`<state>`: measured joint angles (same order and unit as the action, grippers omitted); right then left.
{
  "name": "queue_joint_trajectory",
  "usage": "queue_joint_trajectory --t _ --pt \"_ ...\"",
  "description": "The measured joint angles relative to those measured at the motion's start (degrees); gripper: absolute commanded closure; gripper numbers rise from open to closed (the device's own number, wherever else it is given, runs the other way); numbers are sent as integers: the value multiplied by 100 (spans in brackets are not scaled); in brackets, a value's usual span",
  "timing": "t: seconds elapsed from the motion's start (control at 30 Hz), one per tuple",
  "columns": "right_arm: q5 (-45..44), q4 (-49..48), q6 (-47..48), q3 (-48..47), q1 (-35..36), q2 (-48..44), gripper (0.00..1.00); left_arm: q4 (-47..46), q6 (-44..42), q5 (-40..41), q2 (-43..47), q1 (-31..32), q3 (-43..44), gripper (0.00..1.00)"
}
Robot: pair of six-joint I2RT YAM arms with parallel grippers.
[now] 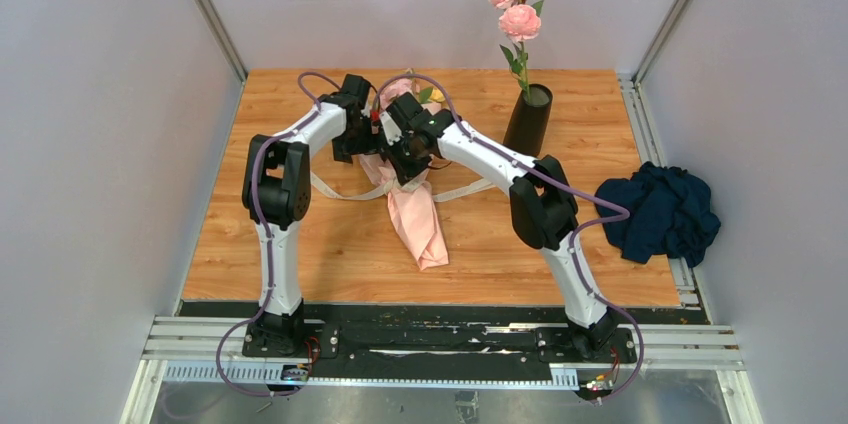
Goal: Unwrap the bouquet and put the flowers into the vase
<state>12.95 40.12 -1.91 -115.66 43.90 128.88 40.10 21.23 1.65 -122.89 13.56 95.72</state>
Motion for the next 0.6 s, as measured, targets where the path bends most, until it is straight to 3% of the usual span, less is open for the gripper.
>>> queue_joint_trajectory --t 0.07,0.1,0.43,0.6 --pt "0 -13 -11 0 0 33 98 -4 0 -2 15 -4 -9 0" --pt "2 -13 -13 0 0 42 100 -7 0 -4 17 -7 -13 0" --pt "-13 76 -2 0 0 -55 100 -13 0 -46 26 -31 -31 0" --pt "-57 144 -17 24 0 -592 100 76 -2 -63 0 -118 42 0"
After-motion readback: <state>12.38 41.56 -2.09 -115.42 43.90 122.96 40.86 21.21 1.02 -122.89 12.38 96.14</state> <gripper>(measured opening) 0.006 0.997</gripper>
